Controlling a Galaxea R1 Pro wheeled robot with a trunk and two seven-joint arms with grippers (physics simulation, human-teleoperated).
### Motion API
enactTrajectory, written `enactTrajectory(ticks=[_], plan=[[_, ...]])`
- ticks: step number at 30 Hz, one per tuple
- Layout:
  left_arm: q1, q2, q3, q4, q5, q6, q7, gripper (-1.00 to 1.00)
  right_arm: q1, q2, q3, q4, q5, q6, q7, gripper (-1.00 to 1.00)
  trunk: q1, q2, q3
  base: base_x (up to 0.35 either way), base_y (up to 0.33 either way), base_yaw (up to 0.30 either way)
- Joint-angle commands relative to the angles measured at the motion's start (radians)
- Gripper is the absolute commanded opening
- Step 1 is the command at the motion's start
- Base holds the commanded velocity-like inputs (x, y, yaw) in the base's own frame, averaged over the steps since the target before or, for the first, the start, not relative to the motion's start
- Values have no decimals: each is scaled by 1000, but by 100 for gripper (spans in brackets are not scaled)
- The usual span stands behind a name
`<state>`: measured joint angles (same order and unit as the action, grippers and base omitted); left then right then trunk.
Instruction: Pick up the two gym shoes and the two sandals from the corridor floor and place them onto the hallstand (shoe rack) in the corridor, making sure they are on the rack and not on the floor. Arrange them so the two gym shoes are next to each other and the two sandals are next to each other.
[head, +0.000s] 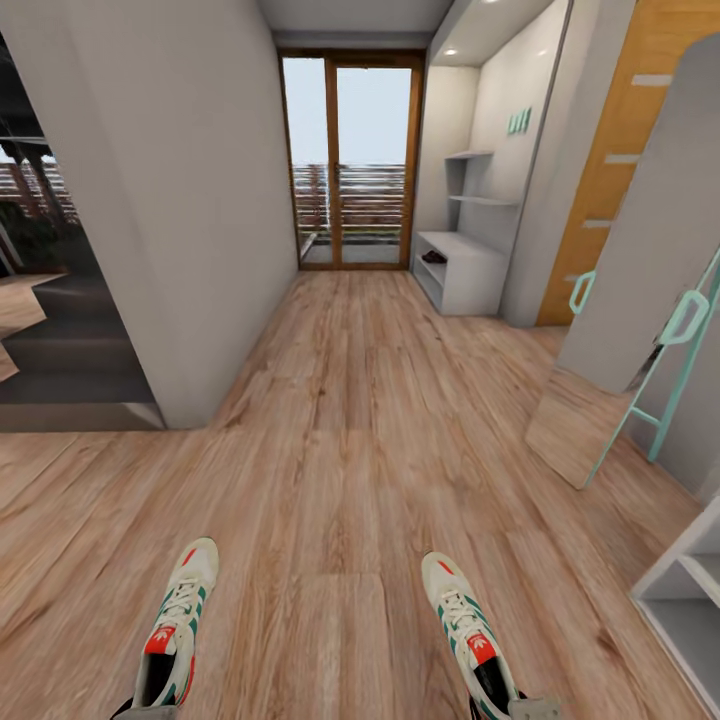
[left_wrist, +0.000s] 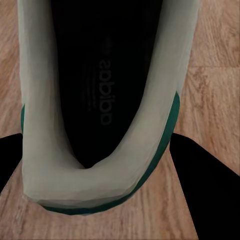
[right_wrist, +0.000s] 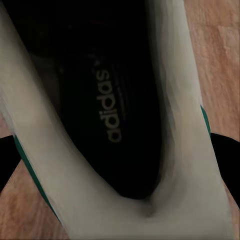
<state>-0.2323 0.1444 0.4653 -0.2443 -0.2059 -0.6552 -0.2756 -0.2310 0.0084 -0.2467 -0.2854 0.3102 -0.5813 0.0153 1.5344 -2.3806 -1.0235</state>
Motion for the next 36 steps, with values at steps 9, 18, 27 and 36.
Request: enactTrajectory(ticks=[9, 18, 27, 36], plan=[[-1, 0, 9, 0, -7, -4, -5, -100, -1, 1, -9, 0, 9, -3, 2, -100, 0, 0, -1, 337, 0, 0], [-1, 0, 9, 0, -7, -4, -5, -100, -1, 1, -9, 0, 9, -3, 2, -100, 0, 0, -1, 337, 0, 0], [-1, 0, 9, 0, -7, -3, -5, -100, 0, 1, -9, 2, 9, -3, 2, -100, 0, 0, -1, 337, 0, 0], [-1, 0, 10, 0, -7, -4, -5, -100, 0, 1, -9, 2, 9, -3, 2, -100, 0, 0, -1, 337, 0, 0]])
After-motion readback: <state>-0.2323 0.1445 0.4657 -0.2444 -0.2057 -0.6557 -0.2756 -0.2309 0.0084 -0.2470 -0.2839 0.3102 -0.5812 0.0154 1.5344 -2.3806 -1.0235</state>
